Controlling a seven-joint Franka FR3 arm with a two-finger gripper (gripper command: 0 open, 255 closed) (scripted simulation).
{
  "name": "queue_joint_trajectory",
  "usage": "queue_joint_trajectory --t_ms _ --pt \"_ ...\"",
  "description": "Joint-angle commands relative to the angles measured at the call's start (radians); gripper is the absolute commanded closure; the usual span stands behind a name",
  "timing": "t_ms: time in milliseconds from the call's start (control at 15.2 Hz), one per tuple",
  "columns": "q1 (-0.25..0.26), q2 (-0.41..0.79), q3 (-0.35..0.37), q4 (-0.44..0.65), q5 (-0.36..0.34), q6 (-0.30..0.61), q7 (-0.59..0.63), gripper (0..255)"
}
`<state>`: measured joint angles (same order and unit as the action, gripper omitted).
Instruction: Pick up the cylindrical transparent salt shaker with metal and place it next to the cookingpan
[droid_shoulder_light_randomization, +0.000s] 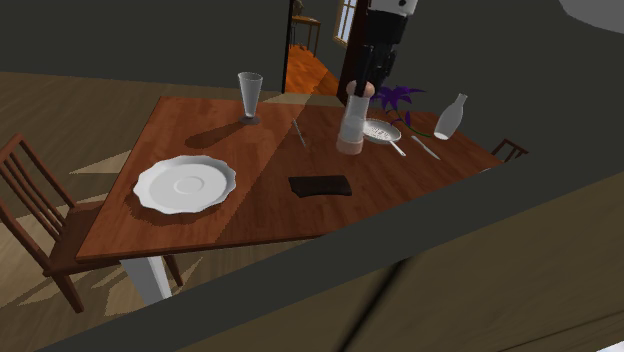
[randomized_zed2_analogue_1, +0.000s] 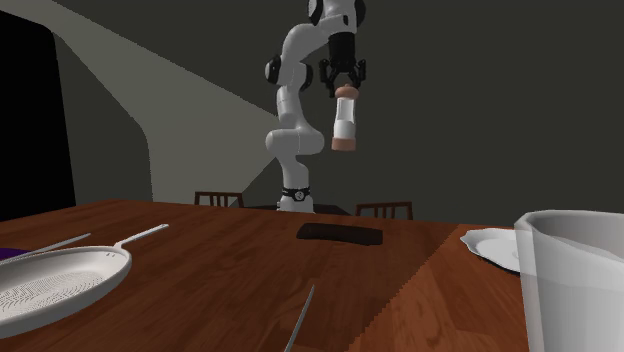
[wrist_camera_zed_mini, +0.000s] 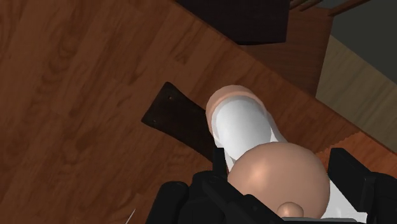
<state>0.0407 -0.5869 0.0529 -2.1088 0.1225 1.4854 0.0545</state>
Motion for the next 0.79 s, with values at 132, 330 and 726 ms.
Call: queue_joint_trajectory --t_ms 132,330,726 --pt "0.000 0.016 -0.001 0.068 0.000 -0.052 0.007 255" --pt "-0.013 -0.003 -0.039 0.063 -0.023 -0.071 -0.040 255" --pt "-0.053 -0.044 -0.157 0.042 -0.099 -0.101 -0.184 255"
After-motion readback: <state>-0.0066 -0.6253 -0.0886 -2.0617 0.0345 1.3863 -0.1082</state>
